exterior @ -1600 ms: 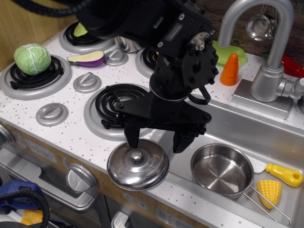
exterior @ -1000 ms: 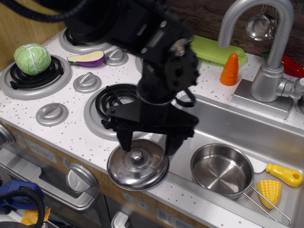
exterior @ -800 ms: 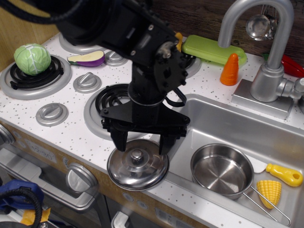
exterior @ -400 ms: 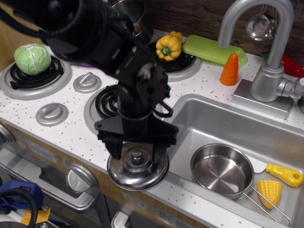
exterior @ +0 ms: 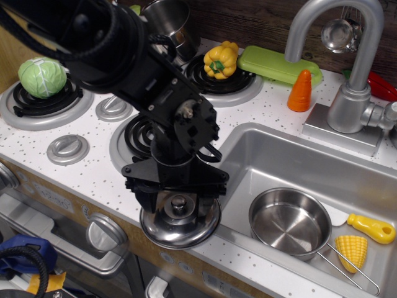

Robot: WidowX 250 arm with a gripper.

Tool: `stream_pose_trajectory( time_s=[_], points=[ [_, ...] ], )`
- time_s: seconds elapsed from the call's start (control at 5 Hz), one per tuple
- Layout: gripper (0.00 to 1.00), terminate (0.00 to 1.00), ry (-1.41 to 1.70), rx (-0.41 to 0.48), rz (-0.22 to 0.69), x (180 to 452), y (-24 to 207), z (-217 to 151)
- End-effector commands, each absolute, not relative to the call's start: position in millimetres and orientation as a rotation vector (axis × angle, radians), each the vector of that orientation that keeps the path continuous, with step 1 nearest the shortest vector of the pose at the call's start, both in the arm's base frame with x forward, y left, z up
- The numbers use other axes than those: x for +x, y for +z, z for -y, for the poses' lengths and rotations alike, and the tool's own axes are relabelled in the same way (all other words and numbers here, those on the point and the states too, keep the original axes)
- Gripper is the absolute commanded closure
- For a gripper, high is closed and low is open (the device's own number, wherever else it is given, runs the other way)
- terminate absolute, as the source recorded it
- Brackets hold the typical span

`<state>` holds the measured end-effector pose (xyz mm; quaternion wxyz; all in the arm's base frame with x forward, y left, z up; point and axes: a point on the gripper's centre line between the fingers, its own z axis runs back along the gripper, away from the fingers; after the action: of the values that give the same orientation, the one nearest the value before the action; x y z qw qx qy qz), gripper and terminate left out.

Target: Put lid on stove

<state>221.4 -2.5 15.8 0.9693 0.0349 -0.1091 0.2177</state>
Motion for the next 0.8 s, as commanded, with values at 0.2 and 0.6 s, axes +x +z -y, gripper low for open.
stream_pose_trajectory(
  time_s=[0.2,0.6],
  points=[
    [1.00,0.00,0.441,0.061,0.229,225.4,17.5,-4.5],
    [1.00,0.00,0.462,0.086,0.216,225.8,24.5,2.2]
  ],
)
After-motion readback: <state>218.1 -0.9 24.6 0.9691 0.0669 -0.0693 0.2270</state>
